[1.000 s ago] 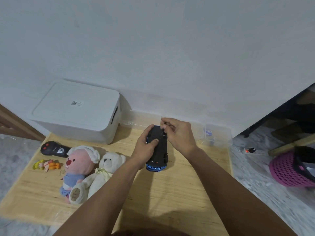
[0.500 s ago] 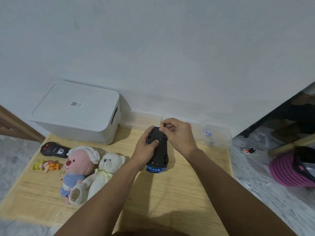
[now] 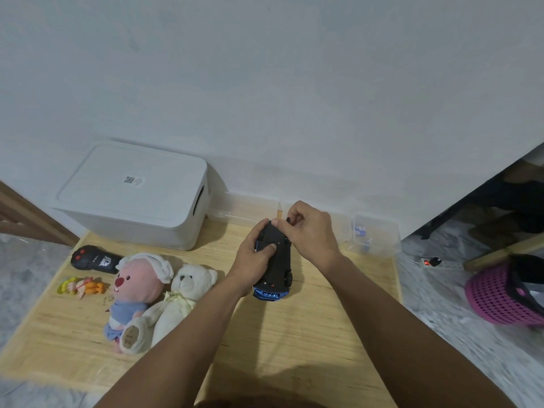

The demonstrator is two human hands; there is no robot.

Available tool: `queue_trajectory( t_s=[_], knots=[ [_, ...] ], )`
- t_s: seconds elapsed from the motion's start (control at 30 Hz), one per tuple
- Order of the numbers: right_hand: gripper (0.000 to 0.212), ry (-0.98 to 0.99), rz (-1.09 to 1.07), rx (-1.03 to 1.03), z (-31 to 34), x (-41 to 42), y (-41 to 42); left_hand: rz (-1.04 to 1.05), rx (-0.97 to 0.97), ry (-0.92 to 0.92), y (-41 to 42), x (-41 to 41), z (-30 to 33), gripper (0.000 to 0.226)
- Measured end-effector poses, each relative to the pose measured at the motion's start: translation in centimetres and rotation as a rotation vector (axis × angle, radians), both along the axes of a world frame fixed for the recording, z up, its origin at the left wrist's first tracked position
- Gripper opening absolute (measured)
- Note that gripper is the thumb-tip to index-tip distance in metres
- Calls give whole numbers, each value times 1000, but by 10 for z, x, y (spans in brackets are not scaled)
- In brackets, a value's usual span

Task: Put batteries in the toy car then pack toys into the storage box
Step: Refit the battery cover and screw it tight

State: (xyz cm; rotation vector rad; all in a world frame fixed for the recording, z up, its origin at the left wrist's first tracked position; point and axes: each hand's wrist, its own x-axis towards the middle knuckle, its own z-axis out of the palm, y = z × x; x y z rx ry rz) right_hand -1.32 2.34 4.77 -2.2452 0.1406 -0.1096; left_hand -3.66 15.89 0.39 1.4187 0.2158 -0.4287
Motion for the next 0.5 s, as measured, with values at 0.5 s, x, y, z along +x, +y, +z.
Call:
queue_trajectory(
  t_s=[0.5],
  knots=[
    [36,369,52,-255,-16,-27,8,69,69,138,7,8,0,69]
  ],
)
